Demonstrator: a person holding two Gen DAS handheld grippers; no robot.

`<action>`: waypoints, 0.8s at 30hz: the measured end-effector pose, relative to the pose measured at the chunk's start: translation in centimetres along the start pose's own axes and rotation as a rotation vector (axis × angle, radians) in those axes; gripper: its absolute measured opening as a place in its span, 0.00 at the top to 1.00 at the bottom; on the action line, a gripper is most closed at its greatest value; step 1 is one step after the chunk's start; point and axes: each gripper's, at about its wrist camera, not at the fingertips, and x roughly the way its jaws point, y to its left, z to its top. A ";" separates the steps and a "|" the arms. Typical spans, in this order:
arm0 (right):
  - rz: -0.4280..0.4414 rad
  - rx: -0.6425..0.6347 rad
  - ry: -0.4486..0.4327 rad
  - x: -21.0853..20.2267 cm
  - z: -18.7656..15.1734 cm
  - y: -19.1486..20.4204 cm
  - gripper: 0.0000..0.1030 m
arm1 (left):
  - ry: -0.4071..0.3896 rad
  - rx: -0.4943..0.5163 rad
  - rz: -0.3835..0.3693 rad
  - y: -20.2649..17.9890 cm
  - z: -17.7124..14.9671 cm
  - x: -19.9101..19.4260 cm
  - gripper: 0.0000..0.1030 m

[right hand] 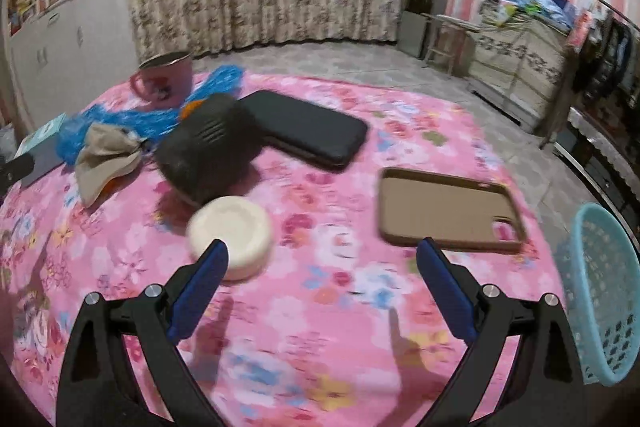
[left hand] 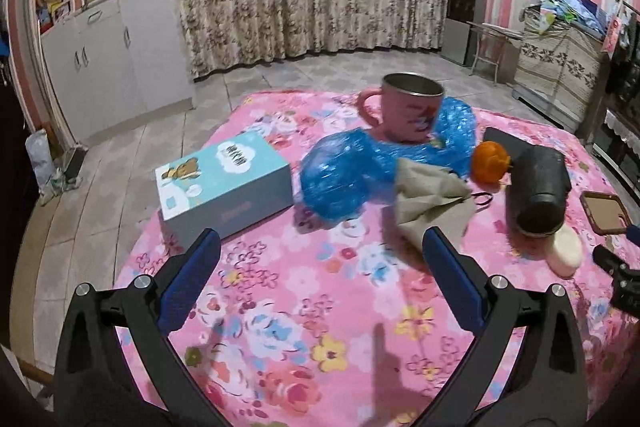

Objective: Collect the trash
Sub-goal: 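Move both tools back over the bedspread toward the white soap, then close the right tool on the white round soap while the left tool grasps the beige cloth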

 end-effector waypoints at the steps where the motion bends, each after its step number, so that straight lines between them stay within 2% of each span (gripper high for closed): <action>1: 0.005 -0.013 0.005 0.3 0.1 0.5 0.10 | 0.005 -0.004 0.003 0.3 -0.1 0.2 0.05; 9: 0.050 -0.052 0.066 2.3 1.0 2.6 0.10 | 0.031 -0.013 0.020 1.7 -0.4 1.1 0.05; 12: 0.063 -0.051 0.109 3.2 1.1 2.8 0.10 | 0.035 -0.023 0.009 1.6 -0.3 1.2 0.05; 16: 0.096 -0.029 0.123 3.7 1.2 2.2 0.11 | 0.048 -0.020 0.011 1.0 -0.2 1.6 0.05; 17: 0.104 -0.023 0.123 3.7 1.1 2.1 0.13 | 0.051 -0.018 0.013 0.9 -0.2 1.6 0.05; 19: 0.134 -0.013 0.124 3.8 1.1 1.9 0.27 | 0.052 -0.022 0.015 0.6 -0.1 1.6 0.05; 22: 0.173 -0.012 0.130 3.8 1.0 2.0 0.41 | 0.054 -0.019 0.007 -0.1 0.1 1.7 0.05; 24: 0.176 -0.015 0.126 3.8 0.9 2.1 0.41 | 0.051 -0.011 0.015 -0.5 0.3 1.6 0.05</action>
